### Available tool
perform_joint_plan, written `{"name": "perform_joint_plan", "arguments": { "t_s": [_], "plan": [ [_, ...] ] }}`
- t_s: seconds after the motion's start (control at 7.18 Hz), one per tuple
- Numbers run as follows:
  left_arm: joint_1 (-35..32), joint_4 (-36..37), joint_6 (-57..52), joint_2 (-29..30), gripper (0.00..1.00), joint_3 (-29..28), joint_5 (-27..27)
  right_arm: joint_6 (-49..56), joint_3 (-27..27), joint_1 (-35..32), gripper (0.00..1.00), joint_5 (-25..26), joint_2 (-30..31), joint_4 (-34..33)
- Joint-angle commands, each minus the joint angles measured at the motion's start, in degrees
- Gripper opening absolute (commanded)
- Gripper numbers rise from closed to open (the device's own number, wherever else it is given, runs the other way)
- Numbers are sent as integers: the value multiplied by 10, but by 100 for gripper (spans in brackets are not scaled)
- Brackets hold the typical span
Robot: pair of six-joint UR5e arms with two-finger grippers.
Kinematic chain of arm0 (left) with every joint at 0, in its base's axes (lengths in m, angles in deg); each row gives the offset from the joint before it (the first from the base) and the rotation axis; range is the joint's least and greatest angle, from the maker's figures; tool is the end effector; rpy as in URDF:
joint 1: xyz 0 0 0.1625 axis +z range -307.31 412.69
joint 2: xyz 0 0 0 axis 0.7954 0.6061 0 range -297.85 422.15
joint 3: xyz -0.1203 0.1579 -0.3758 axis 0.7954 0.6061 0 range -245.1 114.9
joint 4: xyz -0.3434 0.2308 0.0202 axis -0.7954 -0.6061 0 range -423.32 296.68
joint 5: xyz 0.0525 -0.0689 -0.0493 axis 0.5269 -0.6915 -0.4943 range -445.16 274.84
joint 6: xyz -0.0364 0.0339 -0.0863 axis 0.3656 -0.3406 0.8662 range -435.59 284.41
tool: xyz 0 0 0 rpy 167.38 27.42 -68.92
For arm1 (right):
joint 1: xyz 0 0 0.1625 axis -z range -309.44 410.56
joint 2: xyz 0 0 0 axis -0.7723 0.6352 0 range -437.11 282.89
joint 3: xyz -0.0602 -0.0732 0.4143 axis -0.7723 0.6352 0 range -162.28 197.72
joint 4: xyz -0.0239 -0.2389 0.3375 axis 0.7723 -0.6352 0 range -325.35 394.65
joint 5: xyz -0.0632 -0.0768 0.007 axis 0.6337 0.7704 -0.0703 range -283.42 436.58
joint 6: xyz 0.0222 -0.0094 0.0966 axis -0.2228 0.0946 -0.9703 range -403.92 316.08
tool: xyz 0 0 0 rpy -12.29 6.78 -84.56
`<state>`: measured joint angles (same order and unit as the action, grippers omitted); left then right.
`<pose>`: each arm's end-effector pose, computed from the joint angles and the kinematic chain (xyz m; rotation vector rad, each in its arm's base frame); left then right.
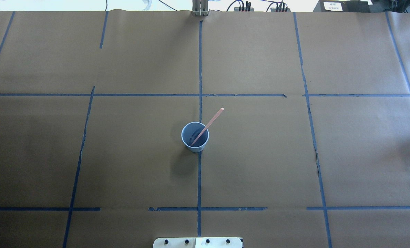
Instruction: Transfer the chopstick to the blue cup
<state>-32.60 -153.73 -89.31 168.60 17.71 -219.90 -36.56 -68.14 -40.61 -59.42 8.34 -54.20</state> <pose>-0.0122 -0.6207 0.5600 0.2222 0.7685 0.3702 0.0724 -0.5260 0.6498 0.0854 -0.7990 -0.1131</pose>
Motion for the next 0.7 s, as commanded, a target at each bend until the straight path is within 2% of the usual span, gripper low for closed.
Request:
{"name": "perform_joint_plan", "arguments": {
  "t_s": [0.0, 0.56],
  "plan": [
    [1, -2, 9, 7, 100, -4, 2, -1, 0, 2, 100, -1, -5, 0],
    [2, -7, 9, -1, 100, 0, 1, -7, 0, 5, 100, -1, -5, 1]
  ]
}}
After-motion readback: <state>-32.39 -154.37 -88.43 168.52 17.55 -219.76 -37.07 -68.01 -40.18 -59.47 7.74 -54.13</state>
